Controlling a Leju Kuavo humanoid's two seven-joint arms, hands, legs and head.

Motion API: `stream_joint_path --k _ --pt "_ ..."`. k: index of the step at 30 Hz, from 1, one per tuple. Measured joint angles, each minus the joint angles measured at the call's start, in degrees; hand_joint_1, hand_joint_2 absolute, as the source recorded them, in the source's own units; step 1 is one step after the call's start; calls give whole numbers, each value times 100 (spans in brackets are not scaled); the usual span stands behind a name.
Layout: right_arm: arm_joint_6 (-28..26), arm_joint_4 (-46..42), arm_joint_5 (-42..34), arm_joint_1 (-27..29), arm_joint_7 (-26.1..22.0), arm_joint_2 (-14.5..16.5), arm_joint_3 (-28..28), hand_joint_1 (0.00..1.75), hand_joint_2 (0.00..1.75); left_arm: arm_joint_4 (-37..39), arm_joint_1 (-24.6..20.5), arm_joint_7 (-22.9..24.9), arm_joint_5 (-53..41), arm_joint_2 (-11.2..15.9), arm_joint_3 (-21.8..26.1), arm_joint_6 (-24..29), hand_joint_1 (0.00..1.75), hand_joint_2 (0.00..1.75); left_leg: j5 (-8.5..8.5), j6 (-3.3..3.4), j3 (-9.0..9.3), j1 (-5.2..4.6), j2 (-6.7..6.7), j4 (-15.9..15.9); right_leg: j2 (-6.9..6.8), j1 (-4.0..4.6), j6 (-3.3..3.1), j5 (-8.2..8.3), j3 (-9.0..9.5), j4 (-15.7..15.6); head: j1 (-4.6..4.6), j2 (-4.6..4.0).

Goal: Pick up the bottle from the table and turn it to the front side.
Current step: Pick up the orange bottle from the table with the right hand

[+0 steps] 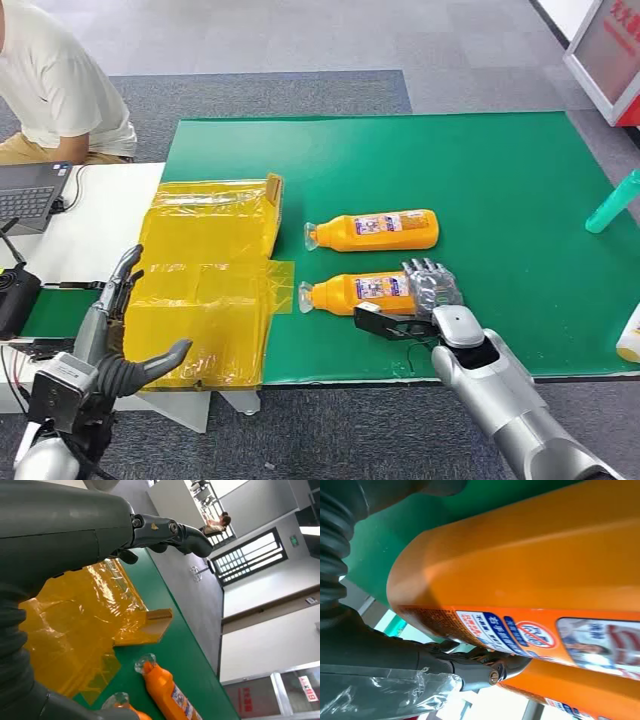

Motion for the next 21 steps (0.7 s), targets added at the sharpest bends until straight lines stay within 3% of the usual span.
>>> stream_joint_path --k 2,3,6,7,21 --pt "2 34 10 -17 -9 8 -16 1 175 0 -1 -4 4 0 -7 0 0 175 1 0 0 0 0 0 0 0 0 1 0 0 -1 0" --pt "5 69 21 -36 -22 15 -29 15 175 0 -1 -10 10 1 -14 -2 0 175 2 0 1 0 0 0 0 0 -1 1 0 0 -1 0" --pt "39 182 51 -90 -79 40 -62 142 175 0 -5 -25 45 5 -32 -16 0 175 4 -1 2 0 0 0 0 0 -1 2 1 0 -2 0" --pt "53 223 56 -102 -96 51 -72 171 175 0 -7 -28 57 9 -35 -25 0 175 5 -2 2 0 0 0 0 0 -1 2 1 0 -2 0" --pt "42 373 120 -144 -166 113 -151 175 175 0 -44 -36 3 46 -88 87 0 175 7 -4 3 1 0 0 0 1 -1 2 0 0 -2 -1"
